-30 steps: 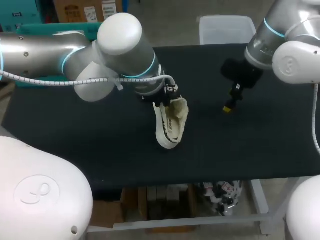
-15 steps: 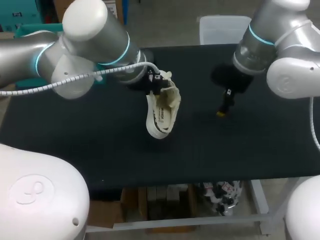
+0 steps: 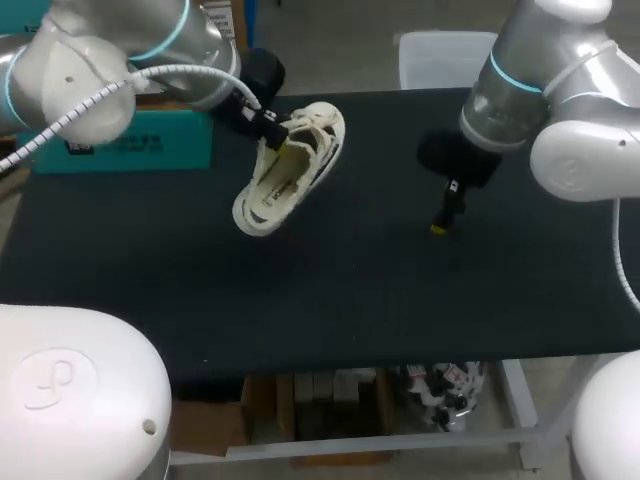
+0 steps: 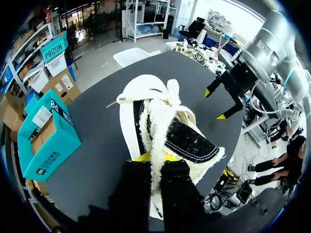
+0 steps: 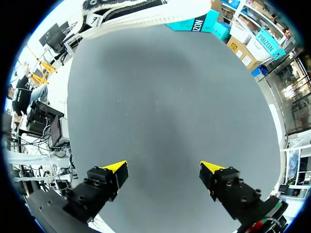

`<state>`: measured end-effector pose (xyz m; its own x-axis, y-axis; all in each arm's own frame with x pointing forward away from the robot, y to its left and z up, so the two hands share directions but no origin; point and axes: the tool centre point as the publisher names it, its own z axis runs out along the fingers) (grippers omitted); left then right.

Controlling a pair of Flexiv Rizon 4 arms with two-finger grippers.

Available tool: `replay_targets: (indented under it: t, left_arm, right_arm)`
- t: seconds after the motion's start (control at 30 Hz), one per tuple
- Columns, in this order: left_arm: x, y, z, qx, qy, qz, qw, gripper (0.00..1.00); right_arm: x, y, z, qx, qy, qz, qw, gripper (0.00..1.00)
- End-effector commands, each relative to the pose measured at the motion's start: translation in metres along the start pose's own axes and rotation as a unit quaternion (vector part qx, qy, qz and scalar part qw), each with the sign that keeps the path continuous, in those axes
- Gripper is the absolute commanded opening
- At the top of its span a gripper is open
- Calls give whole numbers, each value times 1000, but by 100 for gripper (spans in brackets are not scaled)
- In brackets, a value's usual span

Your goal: Open the shoe tongue, take the insole out of the shoe, put the insole back into the shoe, and pack the shoe into the shoebox

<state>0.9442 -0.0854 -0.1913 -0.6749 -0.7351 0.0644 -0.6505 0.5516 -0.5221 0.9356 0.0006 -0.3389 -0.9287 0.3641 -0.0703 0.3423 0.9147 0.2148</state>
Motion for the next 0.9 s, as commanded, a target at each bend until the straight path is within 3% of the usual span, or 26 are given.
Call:
replay_targets:
  t: [0.03,0.33,0.6,0.9]
  left_arm:
    - [-19,-7,-43,-21,27,51,998,0]
    - [-65,-21,-78,-49,42,151,986,0]
    - [-117,-35,-109,-74,22,185,980,0]
    - [-183,-22,-134,-69,25,208,975,0]
  right_arm:
    - [0,-1,-1,0,0,0,1000,100]
    - [0,-1,-1,0,0,0,1000,100]
    - [0,-1,-1,0,0,0,1000,100]
    - [0,-1,-1,0,0,0,1000,100]
